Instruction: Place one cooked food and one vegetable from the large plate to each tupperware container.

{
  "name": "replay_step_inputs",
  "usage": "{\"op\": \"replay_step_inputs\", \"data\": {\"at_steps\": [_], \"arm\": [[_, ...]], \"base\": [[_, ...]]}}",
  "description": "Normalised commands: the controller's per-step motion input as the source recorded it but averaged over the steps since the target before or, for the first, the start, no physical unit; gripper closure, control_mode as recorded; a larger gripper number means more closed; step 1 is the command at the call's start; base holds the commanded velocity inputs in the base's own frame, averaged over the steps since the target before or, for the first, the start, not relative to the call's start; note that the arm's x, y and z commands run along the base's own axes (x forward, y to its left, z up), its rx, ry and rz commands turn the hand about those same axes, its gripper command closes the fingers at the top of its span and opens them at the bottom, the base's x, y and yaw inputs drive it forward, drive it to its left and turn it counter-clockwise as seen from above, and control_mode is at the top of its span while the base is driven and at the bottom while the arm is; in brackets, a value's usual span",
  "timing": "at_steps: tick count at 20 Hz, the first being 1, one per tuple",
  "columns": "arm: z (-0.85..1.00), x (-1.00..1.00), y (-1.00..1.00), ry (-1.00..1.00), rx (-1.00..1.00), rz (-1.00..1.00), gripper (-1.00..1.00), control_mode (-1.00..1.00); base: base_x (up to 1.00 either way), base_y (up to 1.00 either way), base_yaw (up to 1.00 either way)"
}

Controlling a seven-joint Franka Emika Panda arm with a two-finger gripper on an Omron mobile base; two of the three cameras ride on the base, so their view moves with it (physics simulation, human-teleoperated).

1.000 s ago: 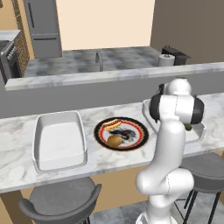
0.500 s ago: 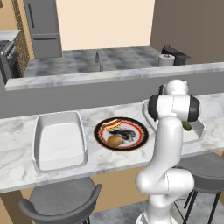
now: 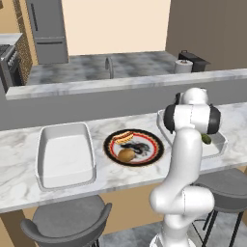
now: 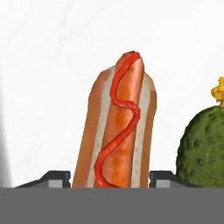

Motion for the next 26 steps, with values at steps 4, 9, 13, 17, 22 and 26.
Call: {"op": "replay_step_inputs", "data": {"at_steps": [4, 9, 13, 17, 22, 26], "arm": [[0.14, -0.19, 0.18, -0.04, -0.04, 0.00, -1.00, -1.00], [0.58, -0.16, 0.20, -0.10, -0.03, 0.00, -1.00, -1.00], [0.89, -0.29, 0.58, -0.15, 0.00, 0.00, -1.00, -1.00], [0.89, -0.53, 0.88, -0.12, 0.00, -0.03, -1.00, -1.00], [0.73, -0.72, 0.90, -0.05, 0.01, -0.10, -1.00, -1.00], [0.17, -0.81, 0.88, 0.00, 0.05, -0.18, -1.00, -1.00]], "base": [[0.00, 0.00, 0.00], [0.00, 0.00, 0.00], [0.00, 0.00, 0.00], [0.00, 0.00, 0.00], [0.00, 0.00, 0.00], [0.00, 0.00, 0.00]]}}
